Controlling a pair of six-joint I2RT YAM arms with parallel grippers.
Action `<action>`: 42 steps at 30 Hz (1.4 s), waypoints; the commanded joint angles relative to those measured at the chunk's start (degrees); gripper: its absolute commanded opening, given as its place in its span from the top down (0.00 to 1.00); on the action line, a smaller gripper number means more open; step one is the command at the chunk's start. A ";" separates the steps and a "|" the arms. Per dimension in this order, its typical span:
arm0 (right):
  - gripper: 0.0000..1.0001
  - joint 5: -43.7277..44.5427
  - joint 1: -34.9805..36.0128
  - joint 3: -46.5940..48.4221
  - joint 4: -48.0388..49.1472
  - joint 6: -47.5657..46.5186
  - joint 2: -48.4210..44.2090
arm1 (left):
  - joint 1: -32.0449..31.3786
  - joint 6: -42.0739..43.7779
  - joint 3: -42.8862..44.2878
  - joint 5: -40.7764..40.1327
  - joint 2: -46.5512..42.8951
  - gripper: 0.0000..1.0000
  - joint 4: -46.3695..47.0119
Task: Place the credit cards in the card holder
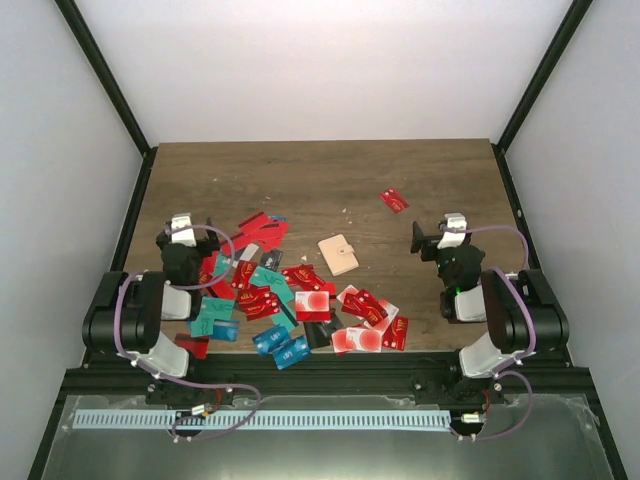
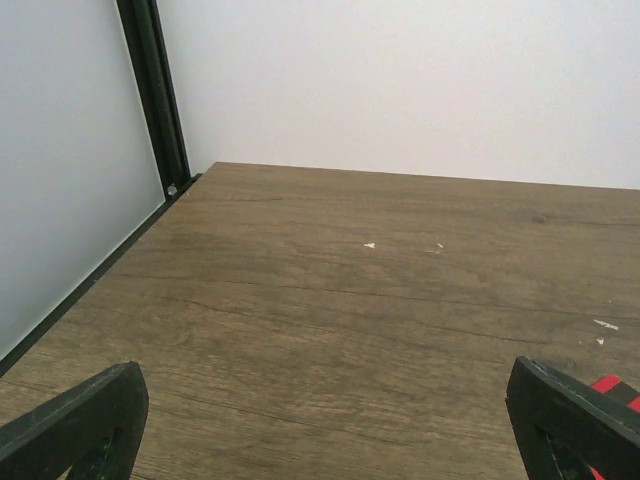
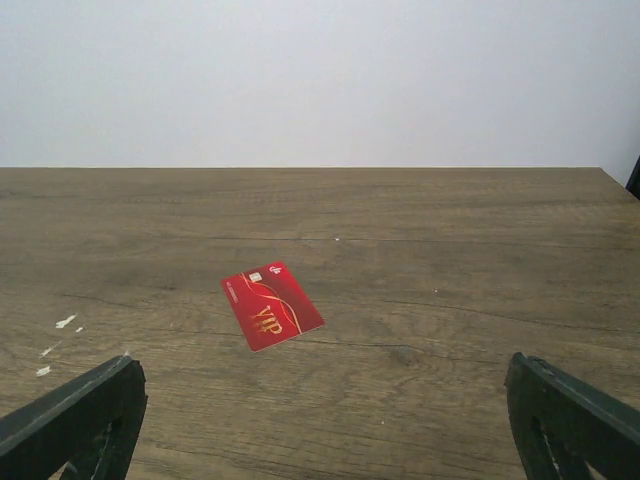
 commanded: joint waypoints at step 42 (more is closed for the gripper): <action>0.00 -17.24 -1.00 37.11 -61.25 25.94 -12.29 | 0.30 -24.70 26.92 -5.73 -33.72 0.00 -74.79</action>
